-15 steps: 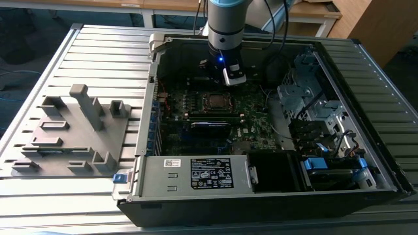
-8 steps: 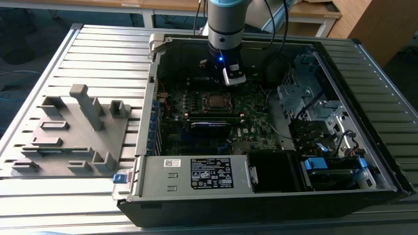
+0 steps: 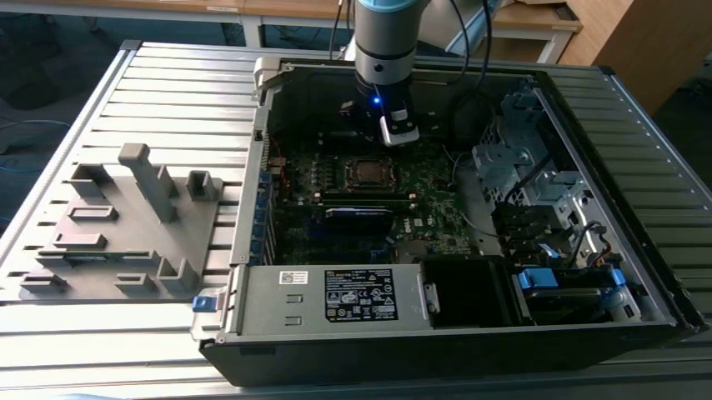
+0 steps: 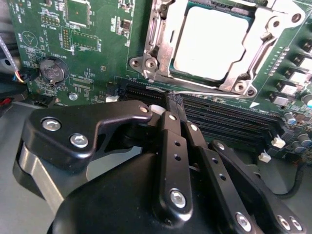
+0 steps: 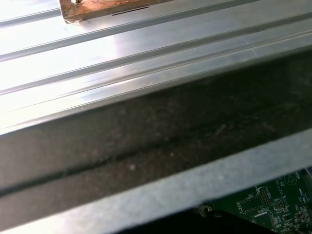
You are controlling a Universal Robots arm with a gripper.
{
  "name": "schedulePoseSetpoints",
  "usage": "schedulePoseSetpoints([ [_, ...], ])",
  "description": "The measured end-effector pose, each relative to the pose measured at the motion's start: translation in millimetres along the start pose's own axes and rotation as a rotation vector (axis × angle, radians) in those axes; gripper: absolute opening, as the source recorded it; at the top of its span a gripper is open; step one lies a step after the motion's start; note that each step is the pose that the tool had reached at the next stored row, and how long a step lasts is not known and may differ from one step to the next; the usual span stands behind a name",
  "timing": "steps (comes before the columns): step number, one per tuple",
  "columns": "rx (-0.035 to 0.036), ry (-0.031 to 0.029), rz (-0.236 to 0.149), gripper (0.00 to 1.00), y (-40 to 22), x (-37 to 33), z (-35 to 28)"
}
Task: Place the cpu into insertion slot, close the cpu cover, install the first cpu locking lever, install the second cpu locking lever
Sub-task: 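Install the first cpu locking lever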
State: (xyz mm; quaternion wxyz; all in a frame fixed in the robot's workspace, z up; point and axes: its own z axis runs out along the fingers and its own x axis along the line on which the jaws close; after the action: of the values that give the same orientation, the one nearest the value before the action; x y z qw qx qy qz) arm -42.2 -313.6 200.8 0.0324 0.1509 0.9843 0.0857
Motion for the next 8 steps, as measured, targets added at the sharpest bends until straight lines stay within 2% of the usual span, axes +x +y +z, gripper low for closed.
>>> schedulePoseSetpoints([
  [8, 0.0021, -0.0036, 0.018, 0.11, -0.1, -0.3, 0.1],
])
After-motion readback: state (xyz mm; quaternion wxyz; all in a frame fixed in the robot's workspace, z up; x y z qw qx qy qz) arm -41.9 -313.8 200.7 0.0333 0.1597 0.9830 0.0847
